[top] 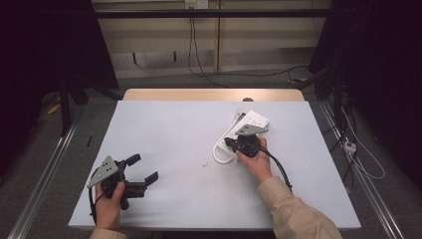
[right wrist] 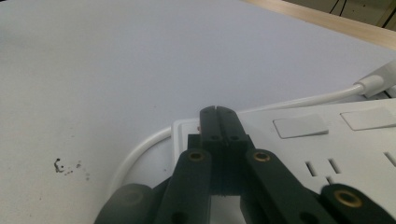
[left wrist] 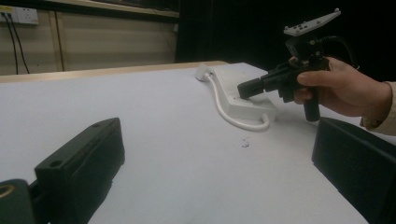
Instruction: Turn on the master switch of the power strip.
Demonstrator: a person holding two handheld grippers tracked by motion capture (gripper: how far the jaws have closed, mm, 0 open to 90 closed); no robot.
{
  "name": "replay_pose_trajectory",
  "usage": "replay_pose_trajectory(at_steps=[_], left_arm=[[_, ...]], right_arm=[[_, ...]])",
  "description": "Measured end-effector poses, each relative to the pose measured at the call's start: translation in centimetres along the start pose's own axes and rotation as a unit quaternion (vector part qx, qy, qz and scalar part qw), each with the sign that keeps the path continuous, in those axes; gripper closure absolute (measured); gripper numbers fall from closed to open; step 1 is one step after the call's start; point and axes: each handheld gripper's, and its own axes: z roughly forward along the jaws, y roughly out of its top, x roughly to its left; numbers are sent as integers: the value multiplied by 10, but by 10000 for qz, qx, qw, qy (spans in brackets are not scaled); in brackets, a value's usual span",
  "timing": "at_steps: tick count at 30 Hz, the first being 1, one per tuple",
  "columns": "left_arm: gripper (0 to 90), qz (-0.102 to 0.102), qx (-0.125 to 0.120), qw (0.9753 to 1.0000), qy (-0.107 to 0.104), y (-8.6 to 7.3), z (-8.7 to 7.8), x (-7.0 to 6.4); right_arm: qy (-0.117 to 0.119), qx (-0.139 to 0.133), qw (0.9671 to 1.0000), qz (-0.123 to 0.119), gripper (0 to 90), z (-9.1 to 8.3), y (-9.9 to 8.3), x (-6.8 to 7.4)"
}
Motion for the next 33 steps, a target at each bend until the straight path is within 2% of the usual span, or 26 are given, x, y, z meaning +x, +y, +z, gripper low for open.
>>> replay_pose_trajectory(at_steps=[9,33], left_arm=[[21,-12,-80,10000,-3,1,-1,0],[21,-19,-76,10000,8,1,-2,-1]], right_arm=[[2,0,10000,-29,900,0,0,0],[-56,0,9999,-131,900,1,-1,1]])
